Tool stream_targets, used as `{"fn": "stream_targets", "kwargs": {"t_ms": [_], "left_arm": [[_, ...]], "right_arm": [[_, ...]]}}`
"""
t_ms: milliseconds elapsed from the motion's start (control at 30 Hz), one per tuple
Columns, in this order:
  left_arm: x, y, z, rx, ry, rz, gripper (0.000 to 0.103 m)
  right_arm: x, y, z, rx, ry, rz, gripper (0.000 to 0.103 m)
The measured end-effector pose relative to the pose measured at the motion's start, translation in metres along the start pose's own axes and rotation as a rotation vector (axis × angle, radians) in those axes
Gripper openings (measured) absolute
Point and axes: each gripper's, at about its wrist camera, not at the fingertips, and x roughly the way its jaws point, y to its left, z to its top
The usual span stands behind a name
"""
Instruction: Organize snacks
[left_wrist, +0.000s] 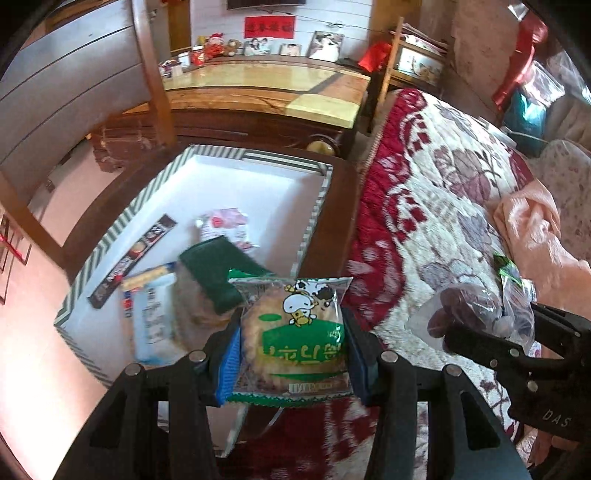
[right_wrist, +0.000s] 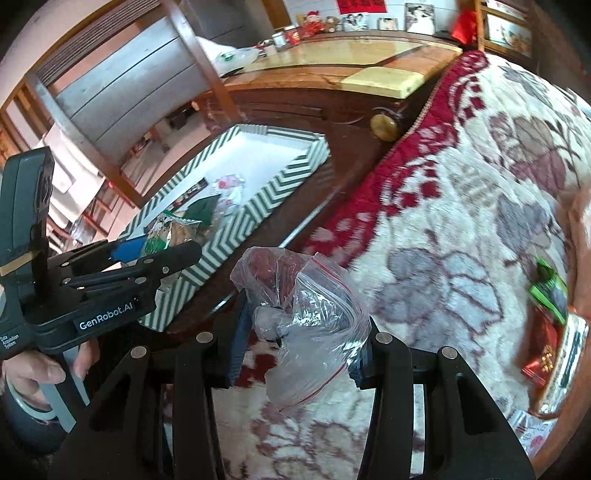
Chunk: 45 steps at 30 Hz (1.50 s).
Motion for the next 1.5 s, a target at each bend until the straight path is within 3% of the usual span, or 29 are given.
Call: {"fn": "stream_targets", "kwargs": {"t_ms": [767,1267,1500], "left_arm": [[0.004,0.086,-0.002,-0.149,0.012,0.068,0.051],[0.020,0.110,-0.009,-0.192,0.055,0.077,0.051],[0.022,0.118,-0.007,-0.206,0.056,0.086,0.051]], "right_arm": [[0.046,0.081,0.041,-0.159,0.062,0.057,0.043],[0.096,0.116,0.055,-0.236,0.149,0.056,0.043],[0.118,0.120,0.074,-0.227,0.148,0.034,0.043]]}}
